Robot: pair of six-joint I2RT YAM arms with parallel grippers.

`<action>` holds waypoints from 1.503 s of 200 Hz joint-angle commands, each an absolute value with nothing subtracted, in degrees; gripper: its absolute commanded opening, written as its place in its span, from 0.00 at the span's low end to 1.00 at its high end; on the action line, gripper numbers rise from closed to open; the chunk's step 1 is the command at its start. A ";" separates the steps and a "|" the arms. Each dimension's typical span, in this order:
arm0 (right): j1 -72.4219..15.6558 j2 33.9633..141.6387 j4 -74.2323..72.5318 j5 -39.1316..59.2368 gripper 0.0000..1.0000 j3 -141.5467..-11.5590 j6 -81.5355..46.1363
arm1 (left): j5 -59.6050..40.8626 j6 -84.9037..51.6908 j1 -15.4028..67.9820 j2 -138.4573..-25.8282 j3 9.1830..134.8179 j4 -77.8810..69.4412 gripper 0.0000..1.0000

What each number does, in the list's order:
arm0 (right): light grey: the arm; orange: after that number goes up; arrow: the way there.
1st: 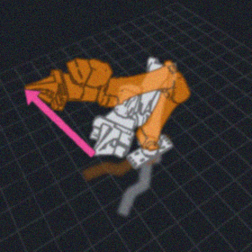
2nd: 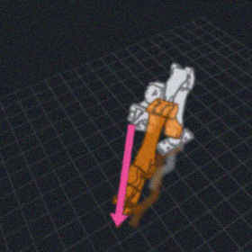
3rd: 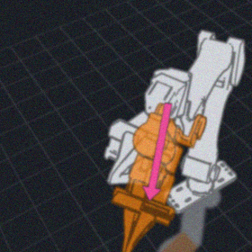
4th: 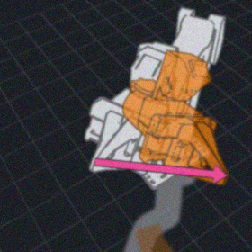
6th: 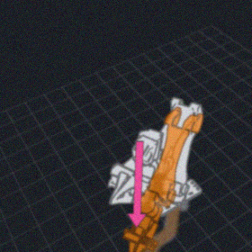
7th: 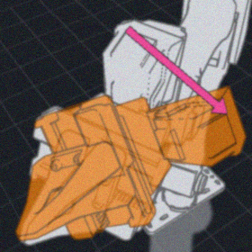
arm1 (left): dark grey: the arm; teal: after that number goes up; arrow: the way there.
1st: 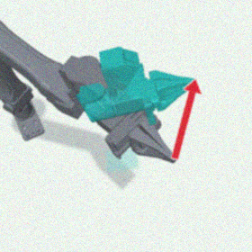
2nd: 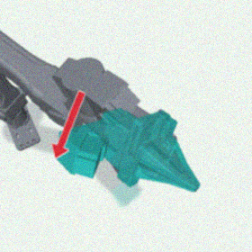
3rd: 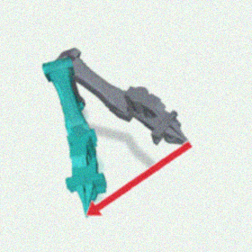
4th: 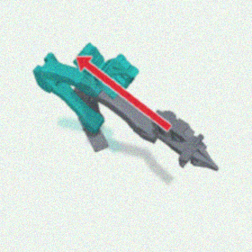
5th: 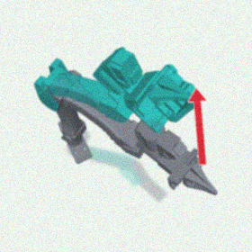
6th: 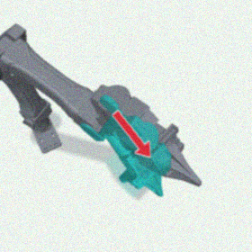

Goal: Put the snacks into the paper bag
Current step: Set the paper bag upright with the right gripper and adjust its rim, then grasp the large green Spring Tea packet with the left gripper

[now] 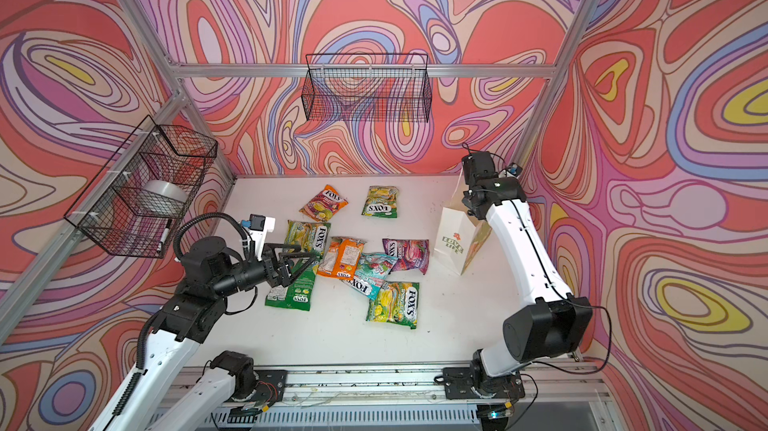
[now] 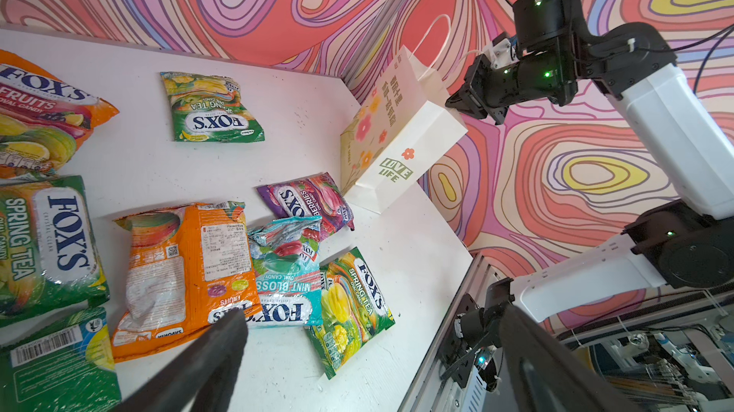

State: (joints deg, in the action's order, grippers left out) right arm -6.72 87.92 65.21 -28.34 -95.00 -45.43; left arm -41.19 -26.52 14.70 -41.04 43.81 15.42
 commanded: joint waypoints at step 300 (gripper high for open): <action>-5.62 65.90 55.90 4.15 0.00 -74.47 -17.75 | -2.36 -36.03 10.00 -93.60 53.62 42.72 1.00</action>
